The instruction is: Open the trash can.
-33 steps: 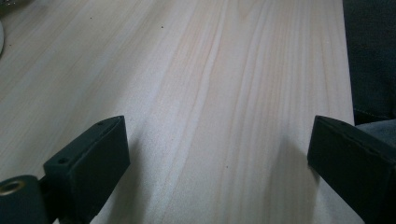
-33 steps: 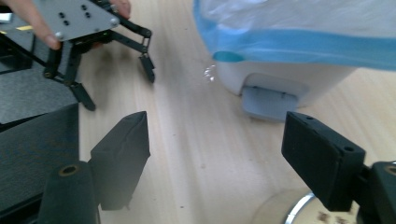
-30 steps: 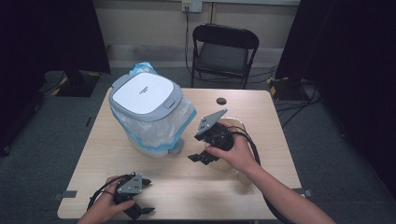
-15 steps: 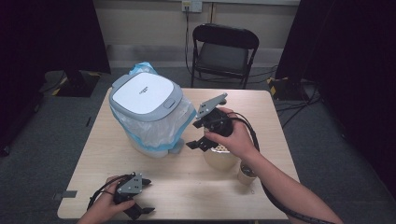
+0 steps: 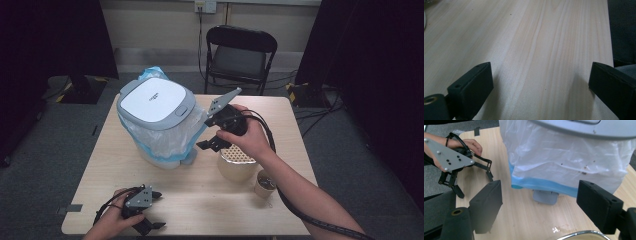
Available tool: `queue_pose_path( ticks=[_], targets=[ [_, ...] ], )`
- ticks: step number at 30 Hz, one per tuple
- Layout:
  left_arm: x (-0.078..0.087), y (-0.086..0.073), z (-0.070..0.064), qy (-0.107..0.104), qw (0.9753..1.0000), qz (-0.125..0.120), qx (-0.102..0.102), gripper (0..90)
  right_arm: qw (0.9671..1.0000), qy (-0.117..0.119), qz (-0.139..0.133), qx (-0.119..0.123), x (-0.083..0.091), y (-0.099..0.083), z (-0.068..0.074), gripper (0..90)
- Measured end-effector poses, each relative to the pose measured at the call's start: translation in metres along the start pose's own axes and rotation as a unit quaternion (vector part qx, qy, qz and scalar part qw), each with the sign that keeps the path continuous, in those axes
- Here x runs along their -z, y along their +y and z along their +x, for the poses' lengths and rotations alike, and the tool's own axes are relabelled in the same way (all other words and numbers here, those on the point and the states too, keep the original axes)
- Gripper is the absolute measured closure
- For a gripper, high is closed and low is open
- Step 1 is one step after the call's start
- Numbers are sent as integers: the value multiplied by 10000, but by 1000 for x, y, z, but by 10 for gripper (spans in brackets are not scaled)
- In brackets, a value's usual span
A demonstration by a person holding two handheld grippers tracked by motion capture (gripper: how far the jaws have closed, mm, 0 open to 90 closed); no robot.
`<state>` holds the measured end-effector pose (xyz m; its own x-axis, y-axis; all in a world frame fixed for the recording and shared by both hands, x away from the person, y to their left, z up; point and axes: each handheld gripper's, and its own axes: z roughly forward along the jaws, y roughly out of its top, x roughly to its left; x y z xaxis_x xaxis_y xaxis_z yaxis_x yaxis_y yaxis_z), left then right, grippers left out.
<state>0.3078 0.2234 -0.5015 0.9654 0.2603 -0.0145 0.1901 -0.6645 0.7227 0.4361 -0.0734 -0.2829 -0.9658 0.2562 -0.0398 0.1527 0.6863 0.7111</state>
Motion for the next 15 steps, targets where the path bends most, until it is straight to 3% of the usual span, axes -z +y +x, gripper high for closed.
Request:
queue_pose_path(
  ticks=[6,15],
  targets=[
    [0,0,0,-1,10000,-1,-3,50,10000,-21,-24,85,1,10,-7,202],
    [0,0,0,-6,10000,3,-3,49,9999,-6,-142,18,-1,17,-15,197]
  ],
)
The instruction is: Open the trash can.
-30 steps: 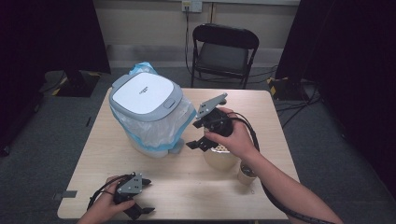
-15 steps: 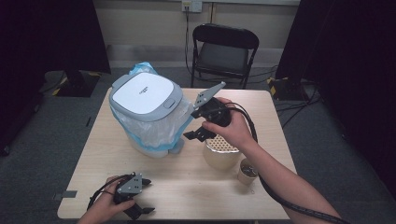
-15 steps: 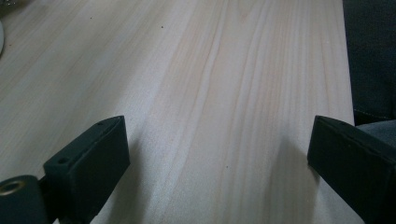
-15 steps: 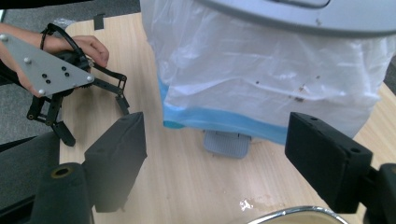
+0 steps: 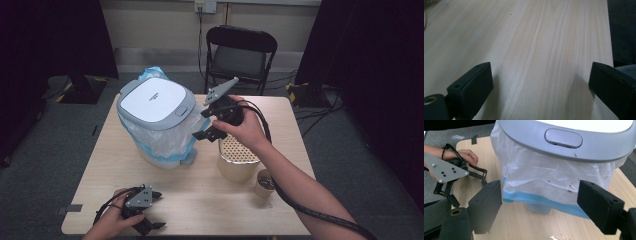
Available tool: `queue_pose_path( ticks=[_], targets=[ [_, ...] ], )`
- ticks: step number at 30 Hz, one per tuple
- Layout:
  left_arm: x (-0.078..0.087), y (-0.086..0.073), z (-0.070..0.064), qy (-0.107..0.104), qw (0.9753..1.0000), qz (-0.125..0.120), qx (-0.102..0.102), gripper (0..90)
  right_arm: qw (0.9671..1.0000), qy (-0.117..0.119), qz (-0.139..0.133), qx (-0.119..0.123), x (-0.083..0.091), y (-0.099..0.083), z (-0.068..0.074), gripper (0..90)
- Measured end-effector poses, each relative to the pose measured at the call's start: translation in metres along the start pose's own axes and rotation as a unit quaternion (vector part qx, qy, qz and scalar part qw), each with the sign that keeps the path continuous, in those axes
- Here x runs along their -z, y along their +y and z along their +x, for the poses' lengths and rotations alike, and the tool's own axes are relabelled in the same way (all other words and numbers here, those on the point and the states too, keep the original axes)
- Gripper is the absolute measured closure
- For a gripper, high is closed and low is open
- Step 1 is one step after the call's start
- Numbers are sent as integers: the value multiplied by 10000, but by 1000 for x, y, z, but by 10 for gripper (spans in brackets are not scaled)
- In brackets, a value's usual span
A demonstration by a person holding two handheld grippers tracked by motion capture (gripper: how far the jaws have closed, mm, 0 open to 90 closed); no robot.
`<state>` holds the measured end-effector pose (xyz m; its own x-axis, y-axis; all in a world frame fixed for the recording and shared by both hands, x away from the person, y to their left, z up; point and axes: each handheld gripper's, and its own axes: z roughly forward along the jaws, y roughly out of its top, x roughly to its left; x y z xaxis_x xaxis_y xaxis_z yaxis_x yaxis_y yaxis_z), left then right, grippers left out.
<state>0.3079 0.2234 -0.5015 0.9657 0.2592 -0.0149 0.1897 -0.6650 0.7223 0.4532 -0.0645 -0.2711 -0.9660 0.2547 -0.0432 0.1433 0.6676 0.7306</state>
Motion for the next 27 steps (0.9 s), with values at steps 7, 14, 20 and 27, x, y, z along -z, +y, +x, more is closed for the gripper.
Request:
queue_pose_path(
  ticks=[7,14,20,27],
  targets=[
    [0,0,0,-1,10000,0,0,49,10000,56,1,67,-4,8,0,196],
    [0,0,0,-2,10000,-2,1,49,9998,70,69,191,-7,20,0,194],
    [0,0,0,-3,10000,-2,1,49,9996,34,114,268,-8,29,-1,190],
    [0,0,0,-3,10000,-2,1,49,9994,16,134,307,-11,35,-2,189]
  ],
)
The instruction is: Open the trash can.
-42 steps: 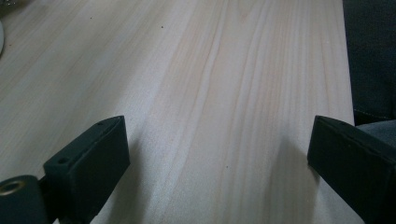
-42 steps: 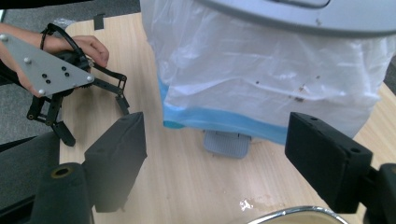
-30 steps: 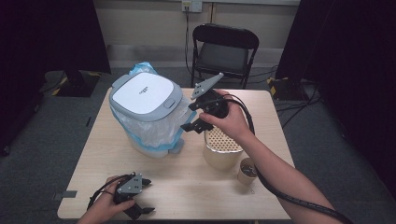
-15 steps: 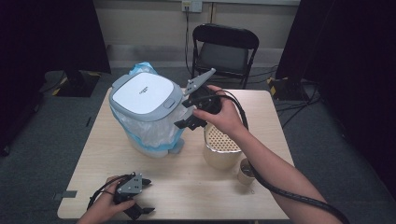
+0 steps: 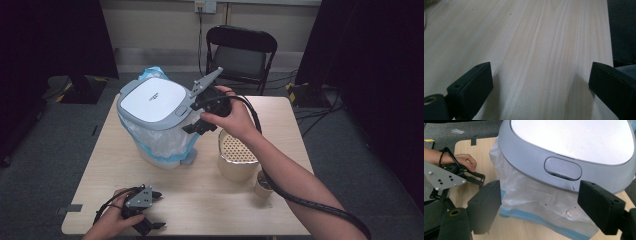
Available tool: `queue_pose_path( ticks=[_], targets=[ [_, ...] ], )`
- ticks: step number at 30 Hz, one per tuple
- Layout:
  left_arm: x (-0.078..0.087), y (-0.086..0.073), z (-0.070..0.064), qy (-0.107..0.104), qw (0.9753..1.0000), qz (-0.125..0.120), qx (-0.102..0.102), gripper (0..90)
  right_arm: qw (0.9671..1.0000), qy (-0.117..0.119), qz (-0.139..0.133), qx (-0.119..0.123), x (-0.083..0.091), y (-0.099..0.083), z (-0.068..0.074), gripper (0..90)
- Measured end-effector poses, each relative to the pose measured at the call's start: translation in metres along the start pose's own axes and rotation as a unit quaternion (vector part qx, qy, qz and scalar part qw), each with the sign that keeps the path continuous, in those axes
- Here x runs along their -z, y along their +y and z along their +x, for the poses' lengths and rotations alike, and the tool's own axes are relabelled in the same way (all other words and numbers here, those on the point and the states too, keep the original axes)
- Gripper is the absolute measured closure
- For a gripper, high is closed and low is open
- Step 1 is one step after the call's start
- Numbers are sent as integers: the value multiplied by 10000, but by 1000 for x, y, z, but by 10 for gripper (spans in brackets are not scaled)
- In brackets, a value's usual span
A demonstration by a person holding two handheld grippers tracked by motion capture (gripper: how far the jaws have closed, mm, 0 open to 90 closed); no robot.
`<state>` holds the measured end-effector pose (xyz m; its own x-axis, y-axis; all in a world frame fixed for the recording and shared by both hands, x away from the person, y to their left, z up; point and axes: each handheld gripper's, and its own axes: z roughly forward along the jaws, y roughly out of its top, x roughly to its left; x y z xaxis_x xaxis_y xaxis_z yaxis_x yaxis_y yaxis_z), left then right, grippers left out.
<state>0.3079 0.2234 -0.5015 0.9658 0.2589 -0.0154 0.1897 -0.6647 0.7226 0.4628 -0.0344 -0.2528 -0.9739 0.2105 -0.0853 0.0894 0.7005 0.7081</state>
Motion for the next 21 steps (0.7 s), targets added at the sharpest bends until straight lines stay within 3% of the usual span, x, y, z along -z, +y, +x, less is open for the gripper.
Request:
queue_pose_path(
  ticks=[12,21],
  targets=[
    [0,0,0,7,10000,12,-6,48,9999,59,-141,29,-11,10,-3,179],
    [0,0,0,5,10000,12,-9,47,9999,78,-58,130,-19,18,-1,170]
  ],
)
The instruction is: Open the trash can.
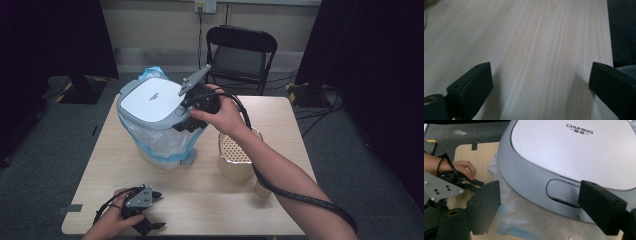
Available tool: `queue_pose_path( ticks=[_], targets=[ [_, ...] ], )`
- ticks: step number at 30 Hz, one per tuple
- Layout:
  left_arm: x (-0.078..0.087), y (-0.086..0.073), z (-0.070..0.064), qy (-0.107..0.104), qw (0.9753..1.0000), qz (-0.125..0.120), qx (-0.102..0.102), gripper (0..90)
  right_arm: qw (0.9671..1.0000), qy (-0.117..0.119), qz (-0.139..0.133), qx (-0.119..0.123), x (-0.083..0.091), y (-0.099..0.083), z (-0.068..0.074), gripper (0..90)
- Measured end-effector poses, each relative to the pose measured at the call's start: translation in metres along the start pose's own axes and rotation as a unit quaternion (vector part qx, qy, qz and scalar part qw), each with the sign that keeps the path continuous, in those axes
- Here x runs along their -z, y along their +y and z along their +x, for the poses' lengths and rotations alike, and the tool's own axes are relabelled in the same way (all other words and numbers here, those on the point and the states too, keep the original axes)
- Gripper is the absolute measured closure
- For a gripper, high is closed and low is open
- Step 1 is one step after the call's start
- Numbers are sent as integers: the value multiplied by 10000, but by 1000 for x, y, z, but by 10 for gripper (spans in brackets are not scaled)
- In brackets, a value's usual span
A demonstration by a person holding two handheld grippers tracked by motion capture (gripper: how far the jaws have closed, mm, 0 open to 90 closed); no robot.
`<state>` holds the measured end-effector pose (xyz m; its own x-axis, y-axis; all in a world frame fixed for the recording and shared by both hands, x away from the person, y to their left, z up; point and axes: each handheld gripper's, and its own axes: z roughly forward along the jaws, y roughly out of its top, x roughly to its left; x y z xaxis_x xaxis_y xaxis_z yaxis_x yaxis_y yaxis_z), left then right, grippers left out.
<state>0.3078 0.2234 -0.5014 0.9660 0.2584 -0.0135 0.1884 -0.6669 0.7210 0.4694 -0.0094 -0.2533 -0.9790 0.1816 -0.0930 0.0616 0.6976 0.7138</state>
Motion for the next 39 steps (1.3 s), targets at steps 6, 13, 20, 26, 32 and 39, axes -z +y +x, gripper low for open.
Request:
queue_pose_path(
  ticks=[6,13,20,26,32,39],
  targets=[
    [0,0,0,4,10000,3,-4,47,10000,-42,63,11,-2,1,2,161],
    [0,0,0,1,10000,7,-3,46,10000,-25,35,21,1,1,1,221],
    [0,0,0,-9,10000,-17,-3,45,9999,13,-126,-103,11,-10,1,177],
    [0,0,0,-6,10000,-5,-11,45,9996,-9,-163,-211,22,-24,3,171],
    [0,0,0,-7,10000,-7,-12,45,9995,20,-187,-237,29,-36,7,184],
    [0,0,0,-5,10000,-6,-12,45,9988,69,-299,-390,39,-54,10,192]
  ],
)
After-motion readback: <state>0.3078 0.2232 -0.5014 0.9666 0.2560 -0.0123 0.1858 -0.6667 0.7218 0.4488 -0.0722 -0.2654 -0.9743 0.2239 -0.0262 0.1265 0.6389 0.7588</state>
